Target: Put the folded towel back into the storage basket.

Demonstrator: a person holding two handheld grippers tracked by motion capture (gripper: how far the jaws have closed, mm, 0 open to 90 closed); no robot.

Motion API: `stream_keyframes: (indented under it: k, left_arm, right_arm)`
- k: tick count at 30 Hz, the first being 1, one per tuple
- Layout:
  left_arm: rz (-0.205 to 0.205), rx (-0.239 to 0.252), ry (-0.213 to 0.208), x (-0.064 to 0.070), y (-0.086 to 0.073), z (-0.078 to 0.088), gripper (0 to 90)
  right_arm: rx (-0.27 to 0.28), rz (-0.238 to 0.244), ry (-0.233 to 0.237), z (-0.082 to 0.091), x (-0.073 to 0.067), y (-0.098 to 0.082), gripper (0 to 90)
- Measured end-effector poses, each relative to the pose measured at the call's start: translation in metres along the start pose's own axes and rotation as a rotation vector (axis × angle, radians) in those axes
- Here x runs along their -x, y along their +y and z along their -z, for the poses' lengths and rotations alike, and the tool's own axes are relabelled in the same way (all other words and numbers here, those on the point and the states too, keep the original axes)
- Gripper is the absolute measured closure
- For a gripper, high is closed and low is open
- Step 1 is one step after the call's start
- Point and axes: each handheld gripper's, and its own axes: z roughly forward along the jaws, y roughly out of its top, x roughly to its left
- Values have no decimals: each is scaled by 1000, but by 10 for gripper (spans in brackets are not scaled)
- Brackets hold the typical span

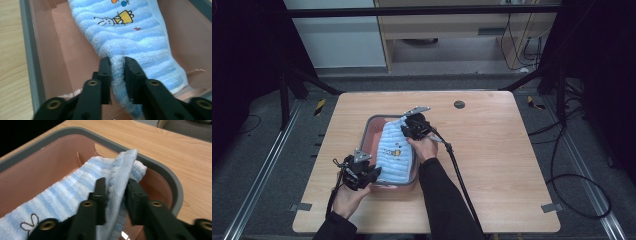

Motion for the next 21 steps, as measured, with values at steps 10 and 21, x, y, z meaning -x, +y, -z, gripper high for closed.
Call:
stream_keyframes:
  k: [10, 21]
  left_arm:
    - [35, 116, -23, -5, 7, 24, 578]
    - [52, 232, -1, -27, 10, 44, 393]
  right_arm:
    - [62, -9, -47, 17, 7, 5, 390]
    - [160, -57, -51, 68, 30, 3, 252]
